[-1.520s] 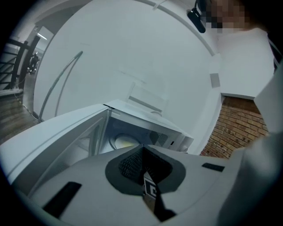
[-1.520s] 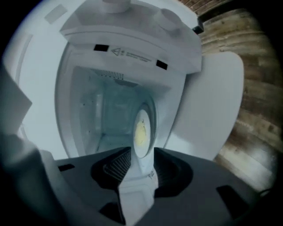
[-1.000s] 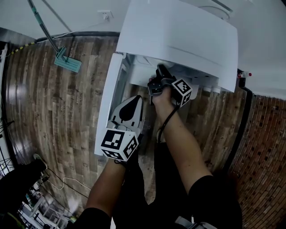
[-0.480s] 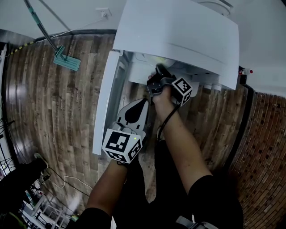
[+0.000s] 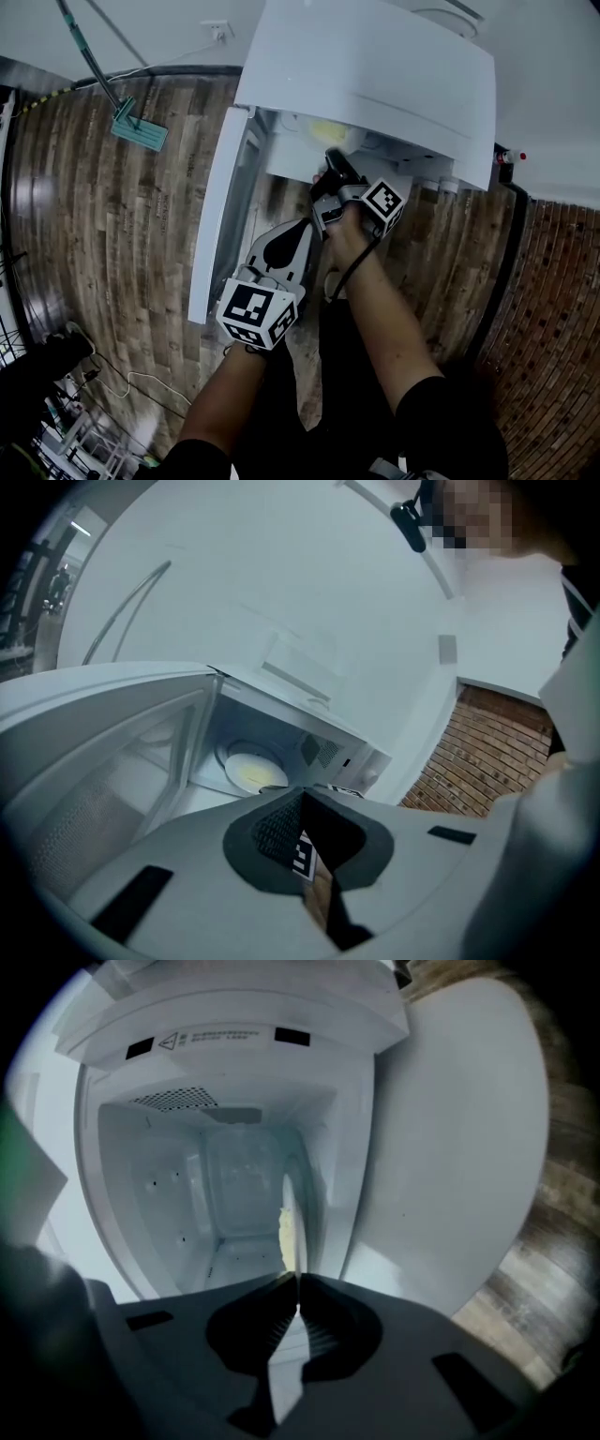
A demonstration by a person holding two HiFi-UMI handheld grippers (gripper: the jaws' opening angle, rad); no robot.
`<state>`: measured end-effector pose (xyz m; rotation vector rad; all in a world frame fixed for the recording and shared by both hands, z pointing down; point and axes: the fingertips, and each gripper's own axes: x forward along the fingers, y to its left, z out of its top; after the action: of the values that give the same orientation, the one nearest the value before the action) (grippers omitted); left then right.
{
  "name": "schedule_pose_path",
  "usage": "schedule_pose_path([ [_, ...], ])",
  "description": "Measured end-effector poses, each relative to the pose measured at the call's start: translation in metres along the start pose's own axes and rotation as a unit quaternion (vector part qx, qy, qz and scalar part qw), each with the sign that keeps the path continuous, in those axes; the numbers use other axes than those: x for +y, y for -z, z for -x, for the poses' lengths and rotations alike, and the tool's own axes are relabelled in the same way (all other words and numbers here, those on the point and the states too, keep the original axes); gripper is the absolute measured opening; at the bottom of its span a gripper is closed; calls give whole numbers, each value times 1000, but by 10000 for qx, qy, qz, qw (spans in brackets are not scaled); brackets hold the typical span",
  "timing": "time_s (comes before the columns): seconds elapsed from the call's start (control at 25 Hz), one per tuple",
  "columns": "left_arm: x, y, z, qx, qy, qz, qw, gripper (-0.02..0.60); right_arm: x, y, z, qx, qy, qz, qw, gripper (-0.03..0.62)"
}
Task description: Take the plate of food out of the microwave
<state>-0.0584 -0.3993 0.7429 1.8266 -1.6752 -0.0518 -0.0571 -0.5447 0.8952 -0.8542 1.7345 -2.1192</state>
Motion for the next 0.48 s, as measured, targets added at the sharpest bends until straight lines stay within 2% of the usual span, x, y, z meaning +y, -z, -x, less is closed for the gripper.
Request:
schedule_pose_path([
  [0.2,-6,-11,6,-102,-6,-66,9999,-9,3,6,21,71,-128,22,9999,25],
  [0.48,-14,-28,24,-197,-98,-327,9992,-9,20,35,74,457,-208,372,9980,25],
])
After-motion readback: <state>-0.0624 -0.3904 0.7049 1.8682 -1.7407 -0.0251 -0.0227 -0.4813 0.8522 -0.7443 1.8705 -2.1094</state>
